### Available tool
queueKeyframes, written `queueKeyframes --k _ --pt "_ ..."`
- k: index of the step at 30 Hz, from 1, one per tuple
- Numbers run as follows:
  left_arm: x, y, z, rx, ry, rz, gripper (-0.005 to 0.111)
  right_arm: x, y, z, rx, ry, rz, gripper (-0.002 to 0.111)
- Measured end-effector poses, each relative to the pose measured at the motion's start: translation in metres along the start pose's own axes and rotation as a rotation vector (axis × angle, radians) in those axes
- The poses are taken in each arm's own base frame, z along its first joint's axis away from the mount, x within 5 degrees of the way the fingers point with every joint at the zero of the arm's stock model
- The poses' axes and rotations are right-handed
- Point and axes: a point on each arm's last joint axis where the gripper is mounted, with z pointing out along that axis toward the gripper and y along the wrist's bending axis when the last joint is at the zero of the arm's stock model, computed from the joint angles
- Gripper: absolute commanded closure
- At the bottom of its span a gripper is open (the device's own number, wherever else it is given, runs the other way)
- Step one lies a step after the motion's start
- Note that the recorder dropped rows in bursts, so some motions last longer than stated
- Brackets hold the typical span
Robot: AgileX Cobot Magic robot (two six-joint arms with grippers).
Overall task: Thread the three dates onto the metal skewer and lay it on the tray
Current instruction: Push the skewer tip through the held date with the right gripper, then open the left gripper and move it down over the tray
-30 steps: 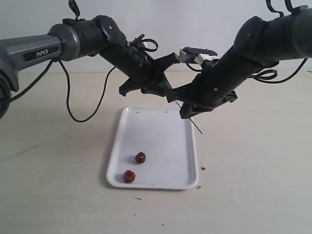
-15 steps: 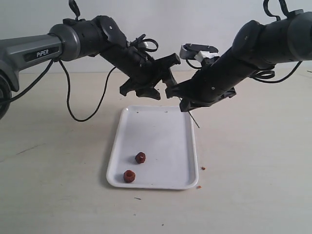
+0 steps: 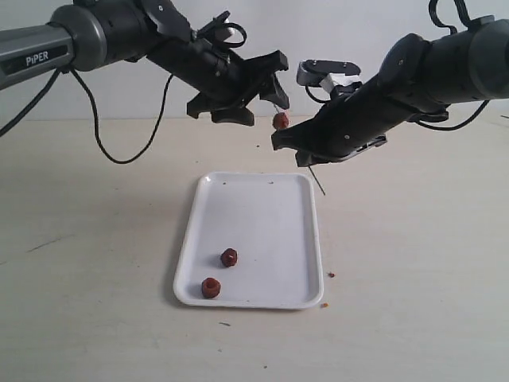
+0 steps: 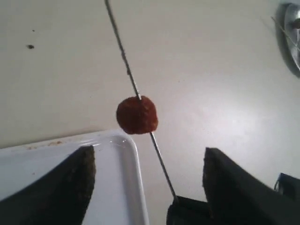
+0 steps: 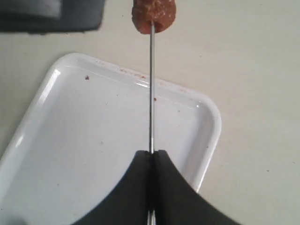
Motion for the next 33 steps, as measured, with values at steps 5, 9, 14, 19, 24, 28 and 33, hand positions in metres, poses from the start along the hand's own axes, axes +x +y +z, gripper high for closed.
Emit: queueKeyframes --k 5,9,14,19,24,28,33 --pt "0.004 0.002 -0.015 -0.101 0.088 0.191 0.042 -0.014 -0.019 -0.051 0.149 -0.016 -0.024 0.108" --pt "0.011 0.006 -0.017 -0.133 0.166 0.258 0.046 -0.018 -0.033 -0.092 0.248 -0.008 -0.029 0.108" --pt "0.030 0.003 -0.017 -0.182 0.344 0.248 0.049 -0.022 -0.048 -0.149 0.333 -0.060 -0.003 0.108" --pt "0.046 -0.012 -0.009 -0.271 0.403 0.331 0.049 -0.022 -0.043 -0.153 0.285 -0.070 0.035 0.108" --pt "0.070 -0.041 0.005 -0.366 0.421 0.417 0.049 -0.021 -0.040 -0.152 0.253 -0.061 0.043 0.108" --pt "0.084 -0.051 0.011 -0.367 0.447 0.436 0.049 -0.019 -0.039 -0.152 0.248 -0.044 0.048 0.108" --pt "0.102 -0.036 0.016 -0.430 0.523 0.443 0.049 -0.020 -0.038 -0.152 0.234 -0.046 0.061 0.108"
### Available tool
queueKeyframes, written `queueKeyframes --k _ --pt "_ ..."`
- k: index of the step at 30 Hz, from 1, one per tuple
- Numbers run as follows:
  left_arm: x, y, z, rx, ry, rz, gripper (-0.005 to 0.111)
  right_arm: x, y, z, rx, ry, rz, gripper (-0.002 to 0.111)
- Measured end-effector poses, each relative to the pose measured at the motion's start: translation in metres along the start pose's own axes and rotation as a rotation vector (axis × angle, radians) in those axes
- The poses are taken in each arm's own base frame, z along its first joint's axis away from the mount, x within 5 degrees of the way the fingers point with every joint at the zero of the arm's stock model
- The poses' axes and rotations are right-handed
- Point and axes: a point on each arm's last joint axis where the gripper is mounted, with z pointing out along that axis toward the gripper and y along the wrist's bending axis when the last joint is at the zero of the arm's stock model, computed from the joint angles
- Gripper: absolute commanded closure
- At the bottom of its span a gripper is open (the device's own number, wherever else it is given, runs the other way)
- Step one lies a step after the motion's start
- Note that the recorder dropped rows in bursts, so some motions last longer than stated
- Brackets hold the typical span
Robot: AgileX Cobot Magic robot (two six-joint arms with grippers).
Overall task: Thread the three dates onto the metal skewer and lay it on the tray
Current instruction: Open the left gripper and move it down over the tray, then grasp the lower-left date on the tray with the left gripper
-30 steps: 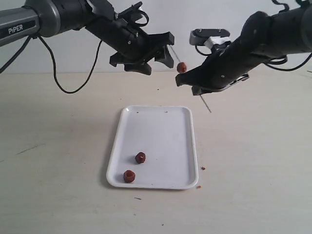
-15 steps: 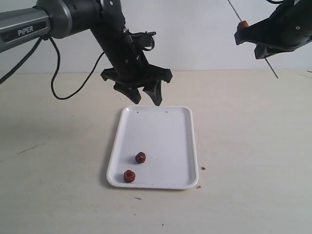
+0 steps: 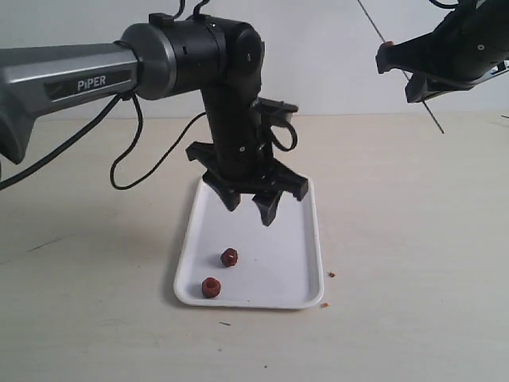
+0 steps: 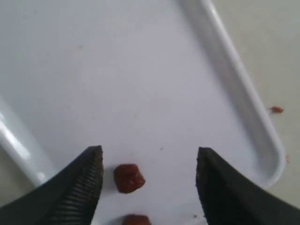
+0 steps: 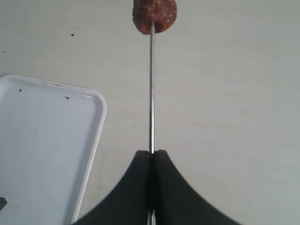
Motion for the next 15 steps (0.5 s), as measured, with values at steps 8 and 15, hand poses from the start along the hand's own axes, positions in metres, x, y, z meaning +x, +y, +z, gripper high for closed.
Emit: queueKeyframes --k 8,15 --pt "0.035 0.008 0.000 -0.067 0.099 -0.006 0.049 0.000 0.003 0.000 -0.038 -0.001 0.000 0.108" --pt "0.067 0.005 -0.013 -0.067 0.051 -0.037 0.049 0.000 0.004 0.000 -0.044 -0.002 0.001 0.108"
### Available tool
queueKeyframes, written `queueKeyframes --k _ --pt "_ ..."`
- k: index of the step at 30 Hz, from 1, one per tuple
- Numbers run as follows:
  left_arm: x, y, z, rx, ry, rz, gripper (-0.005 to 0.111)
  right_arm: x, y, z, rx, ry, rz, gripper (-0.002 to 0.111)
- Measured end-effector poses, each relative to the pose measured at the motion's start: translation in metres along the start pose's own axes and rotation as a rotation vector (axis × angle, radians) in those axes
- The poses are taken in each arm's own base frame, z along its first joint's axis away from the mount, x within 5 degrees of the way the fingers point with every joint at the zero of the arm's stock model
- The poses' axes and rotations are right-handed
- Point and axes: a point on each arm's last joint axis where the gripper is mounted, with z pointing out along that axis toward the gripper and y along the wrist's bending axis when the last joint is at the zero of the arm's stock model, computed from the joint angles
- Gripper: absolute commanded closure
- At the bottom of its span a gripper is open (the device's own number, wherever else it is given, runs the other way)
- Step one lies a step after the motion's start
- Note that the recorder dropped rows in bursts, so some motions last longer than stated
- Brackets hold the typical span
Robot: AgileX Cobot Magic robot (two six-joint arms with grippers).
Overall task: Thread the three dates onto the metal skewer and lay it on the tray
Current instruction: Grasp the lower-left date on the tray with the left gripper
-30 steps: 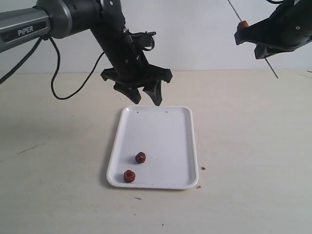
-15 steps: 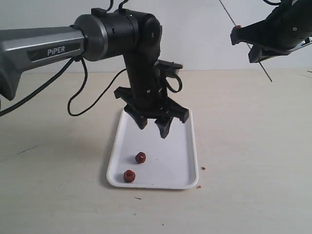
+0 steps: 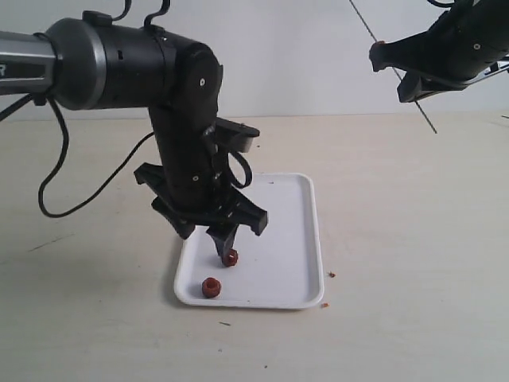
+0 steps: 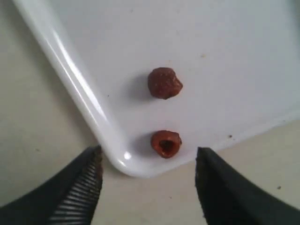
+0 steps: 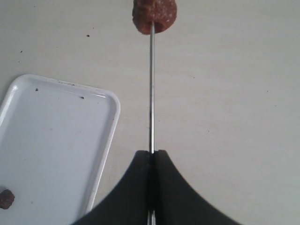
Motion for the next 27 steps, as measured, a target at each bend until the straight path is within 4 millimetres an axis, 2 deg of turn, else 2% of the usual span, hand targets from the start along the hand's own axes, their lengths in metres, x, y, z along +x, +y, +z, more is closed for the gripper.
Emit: queueKeyframes --k 6,20,27 --pt "0.019 -0.010 0.021 0.005 -0.011 -0.062 0.049 0.000 0.000 0.000 -0.002 0.002 0.003 0.108" --pt "0.019 -0.012 0.025 0.025 -0.026 -0.185 0.049 0.000 0.003 0.000 -0.037 0.005 0.004 0.108" --pt "0.019 -0.012 0.045 0.019 0.019 -0.200 0.049 0.000 0.004 0.000 -0.047 0.004 0.008 0.108"
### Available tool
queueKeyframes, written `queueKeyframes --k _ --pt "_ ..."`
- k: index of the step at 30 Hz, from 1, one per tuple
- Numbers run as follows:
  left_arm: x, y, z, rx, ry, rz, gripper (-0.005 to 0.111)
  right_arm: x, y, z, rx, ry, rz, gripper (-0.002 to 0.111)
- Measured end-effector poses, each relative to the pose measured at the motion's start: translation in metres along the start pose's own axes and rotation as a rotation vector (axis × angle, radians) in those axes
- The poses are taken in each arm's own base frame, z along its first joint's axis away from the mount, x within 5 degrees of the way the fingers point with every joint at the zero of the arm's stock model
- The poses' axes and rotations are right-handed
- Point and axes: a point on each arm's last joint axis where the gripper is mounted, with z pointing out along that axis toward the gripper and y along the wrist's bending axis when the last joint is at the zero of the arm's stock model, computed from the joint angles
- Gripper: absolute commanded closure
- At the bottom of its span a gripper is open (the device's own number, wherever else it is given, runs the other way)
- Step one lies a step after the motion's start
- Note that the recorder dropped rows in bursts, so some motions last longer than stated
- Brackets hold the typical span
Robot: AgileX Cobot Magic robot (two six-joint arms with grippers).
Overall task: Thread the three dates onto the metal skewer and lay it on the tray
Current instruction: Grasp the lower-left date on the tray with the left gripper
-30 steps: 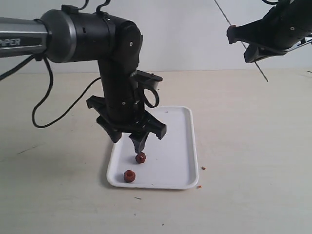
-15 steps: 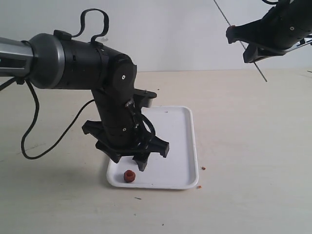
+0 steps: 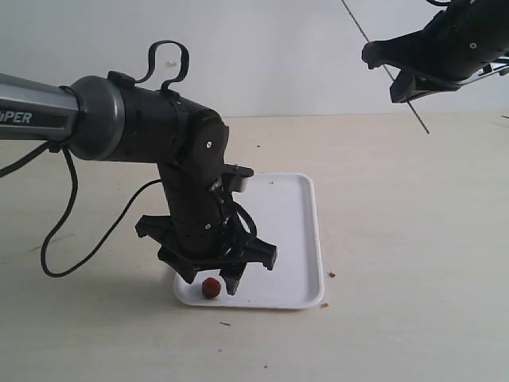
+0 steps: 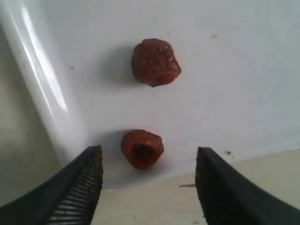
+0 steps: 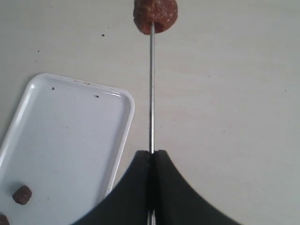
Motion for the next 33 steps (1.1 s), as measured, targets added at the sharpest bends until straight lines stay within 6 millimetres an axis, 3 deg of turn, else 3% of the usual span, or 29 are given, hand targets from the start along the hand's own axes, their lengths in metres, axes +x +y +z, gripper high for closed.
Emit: queueKeyframes --k 9,24,27,31,33 --pt "-0.001 -0.001 0.001 0.006 -0.007 -0.016 0.049 0.001 0.000 0.000 -0.002 0.010 0.001 0.108" --pt "-0.003 0.001 0.018 -0.017 0.009 -0.018 0.049 0.001 0.000 0.000 -0.004 0.014 -0.005 0.108" --pt "-0.003 0.001 0.018 -0.017 0.009 -0.018 0.054 0.001 0.001 0.000 -0.013 0.013 -0.005 0.108" --pt "-0.002 0.001 0.018 -0.019 0.013 -0.018 0.074 0.001 0.001 0.000 -0.014 0.013 -0.008 0.108" --pt "-0.002 0.001 0.019 -0.020 0.015 -0.018 0.079 0.001 0.001 0.000 -0.014 0.013 -0.008 0.108"
